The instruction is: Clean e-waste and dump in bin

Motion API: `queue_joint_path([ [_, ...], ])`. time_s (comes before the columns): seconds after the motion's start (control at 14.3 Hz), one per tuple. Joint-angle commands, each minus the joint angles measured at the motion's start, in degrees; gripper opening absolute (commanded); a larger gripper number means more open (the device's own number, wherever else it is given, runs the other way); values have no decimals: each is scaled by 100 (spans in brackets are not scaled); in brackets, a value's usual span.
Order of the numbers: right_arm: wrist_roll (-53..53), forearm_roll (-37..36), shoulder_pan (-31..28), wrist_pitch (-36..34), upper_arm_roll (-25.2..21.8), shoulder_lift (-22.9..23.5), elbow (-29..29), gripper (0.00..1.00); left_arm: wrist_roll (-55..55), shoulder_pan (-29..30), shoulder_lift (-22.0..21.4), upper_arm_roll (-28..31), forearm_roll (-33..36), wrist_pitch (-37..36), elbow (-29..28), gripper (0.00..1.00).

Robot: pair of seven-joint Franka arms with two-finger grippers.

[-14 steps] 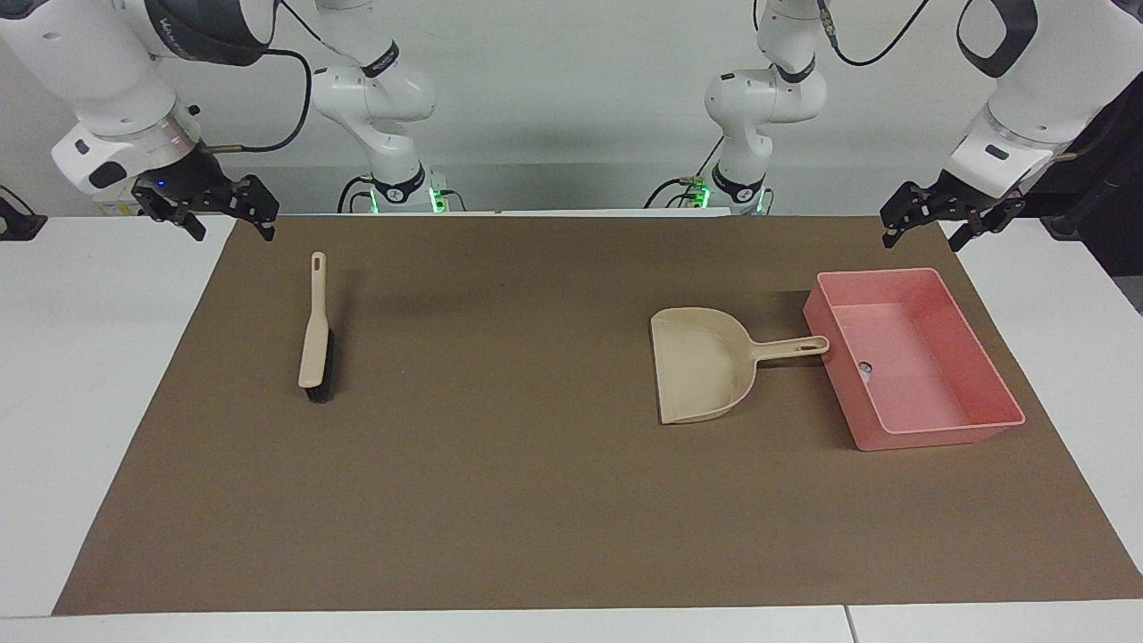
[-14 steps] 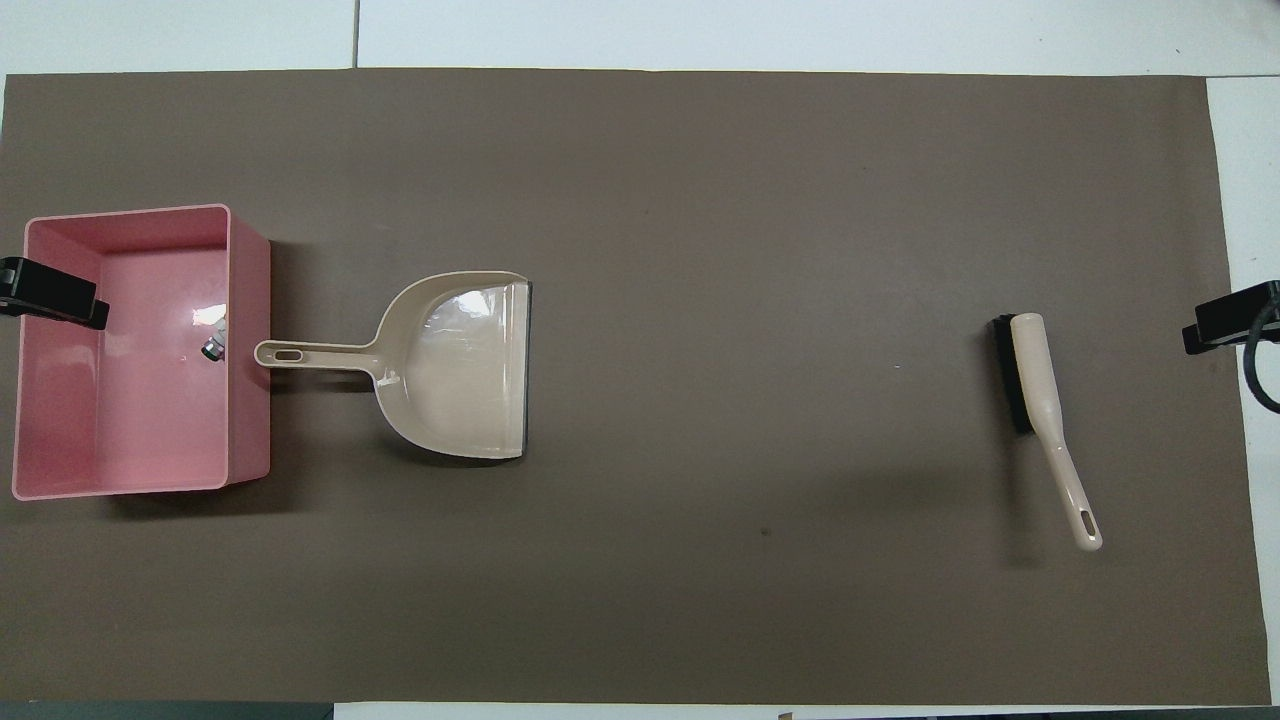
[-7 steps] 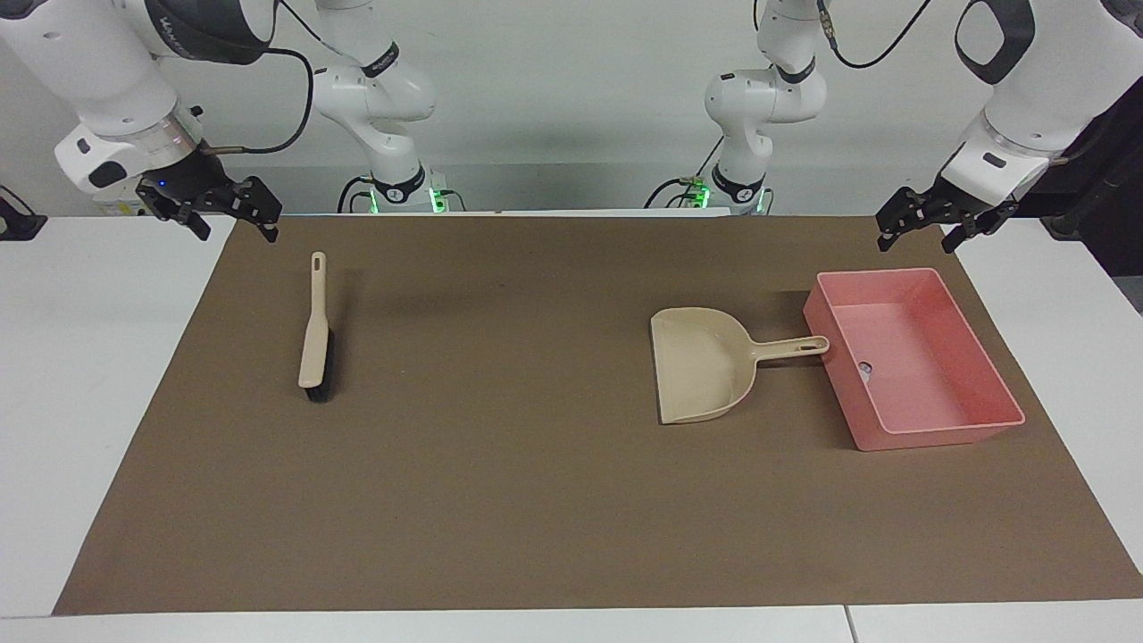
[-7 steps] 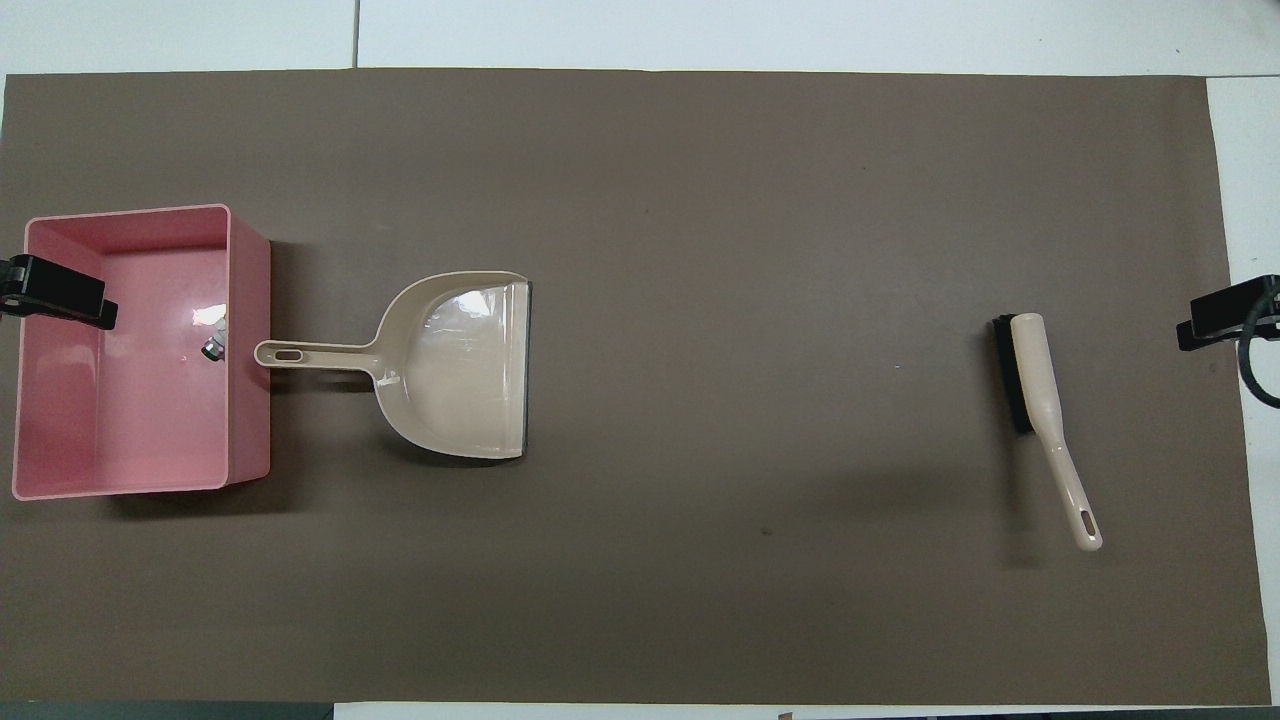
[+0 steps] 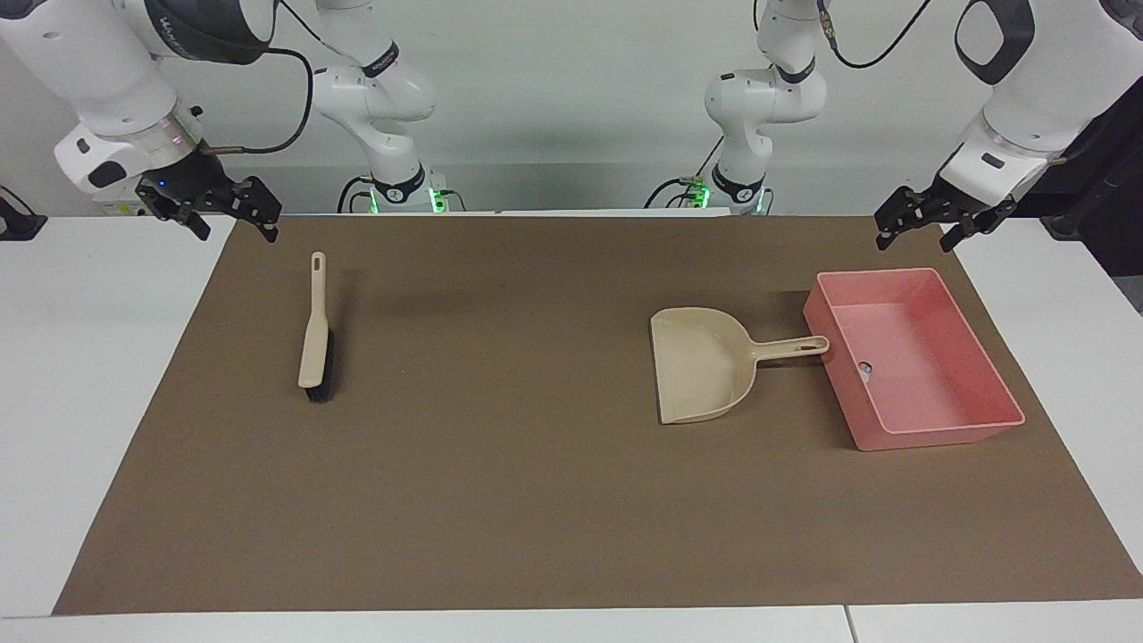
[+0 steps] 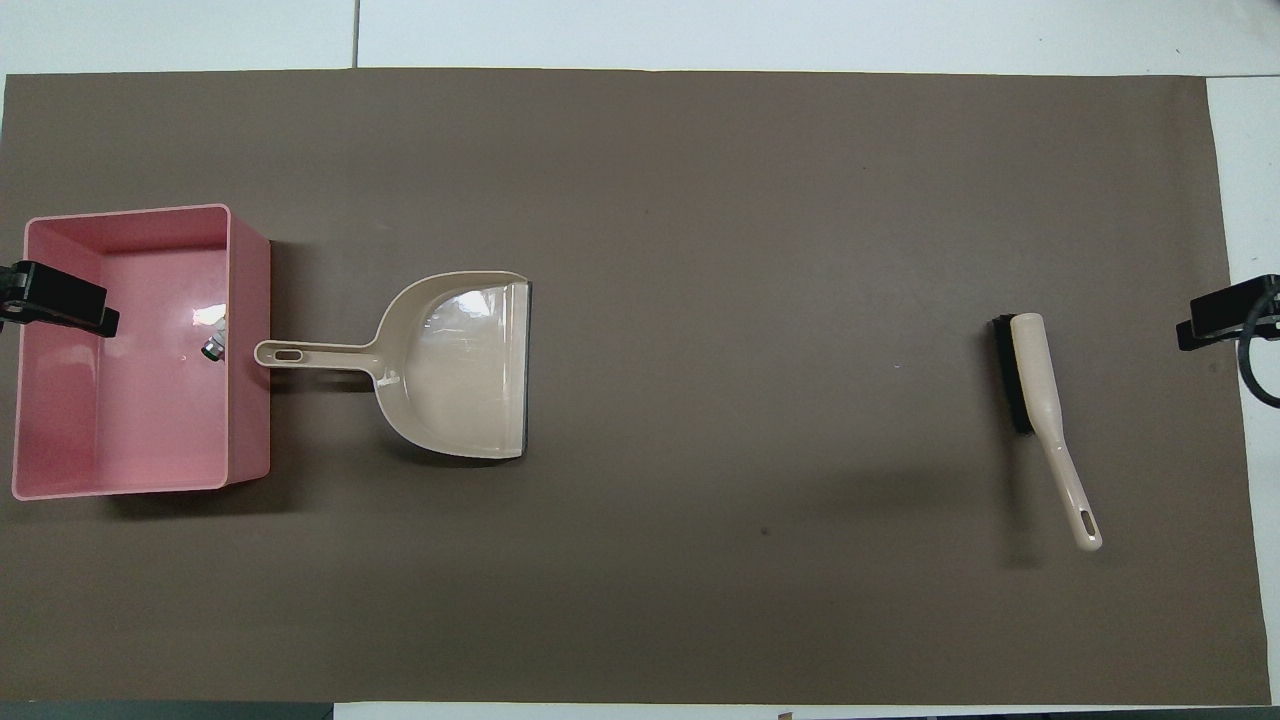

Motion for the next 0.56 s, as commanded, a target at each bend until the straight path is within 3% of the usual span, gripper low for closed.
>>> queue_joint_path([
  [0.0,64,94,-26,23,7,-36,2,99,-62,29,-43,-27,-39,-378,-15,98],
  [0.49,64,94,-26,23,7,-36,-7,99,-63,29,-43,-27,-31,-547,-15,98],
])
